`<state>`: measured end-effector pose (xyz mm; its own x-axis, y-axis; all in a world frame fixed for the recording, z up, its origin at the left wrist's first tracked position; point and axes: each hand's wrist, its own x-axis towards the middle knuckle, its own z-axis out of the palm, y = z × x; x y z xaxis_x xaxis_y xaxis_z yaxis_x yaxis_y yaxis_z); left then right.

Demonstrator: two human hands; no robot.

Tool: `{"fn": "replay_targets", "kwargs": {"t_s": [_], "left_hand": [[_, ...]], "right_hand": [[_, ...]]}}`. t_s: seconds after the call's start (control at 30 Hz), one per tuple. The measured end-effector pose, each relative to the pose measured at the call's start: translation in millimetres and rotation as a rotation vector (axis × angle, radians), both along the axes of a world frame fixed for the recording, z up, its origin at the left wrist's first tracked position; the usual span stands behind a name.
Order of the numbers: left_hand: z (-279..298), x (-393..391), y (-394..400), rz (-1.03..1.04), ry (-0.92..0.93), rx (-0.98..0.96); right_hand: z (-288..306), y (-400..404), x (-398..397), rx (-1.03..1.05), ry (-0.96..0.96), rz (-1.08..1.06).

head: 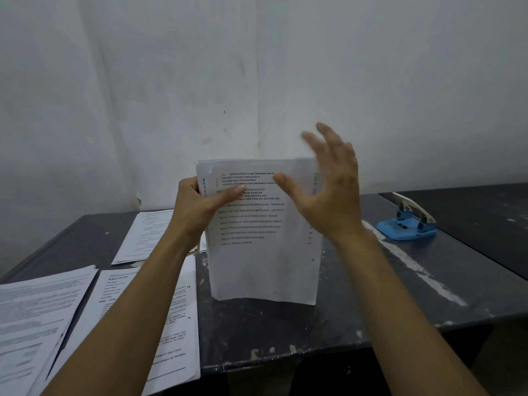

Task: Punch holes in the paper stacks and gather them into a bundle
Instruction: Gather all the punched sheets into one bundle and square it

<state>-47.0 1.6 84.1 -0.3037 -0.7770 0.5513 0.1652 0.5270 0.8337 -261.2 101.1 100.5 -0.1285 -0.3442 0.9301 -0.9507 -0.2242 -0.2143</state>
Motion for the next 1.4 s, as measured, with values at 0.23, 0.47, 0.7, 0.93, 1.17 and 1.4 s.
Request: {"fn": "replay_targets", "kwargs": {"t_s": [0.23, 0.47, 0.7, 0.93, 1.17, 1.4], "left_hand": [[-0.3, -2.1, 3.5, 0.013, 0.003, 0.000], [17.6, 1.7, 3.4, 0.058, 0.087, 0.106], [41.8, 32.6, -1.1, 0.080, 0.106, 0.278], [10.3, 93.4, -4.2, 0.155, -0.059, 0.407], [-31.9, 149.1, 4.8, 0.364, -0.222, 0.376], [-84.8, 189.0, 15.0, 0.633, -0.585, 0.353]], "right_hand": [[-7.0, -3.3, 5.0, -0.020, -0.050, 0.065], [-41.7, -0.9, 2.9, 0.241, -0.859, 0.578], [-59.1, -11.6, 15.9, 0.447, -1.004, 0.742], [-58.3, -23.3, 67.3, 0.494, -1.124, 0.793], [-78.4, -37.8, 124.5, 0.616, -1.119, 0.704], [-125.3, -47.0, 174.0, 0.831, -0.985, 0.594]]}}
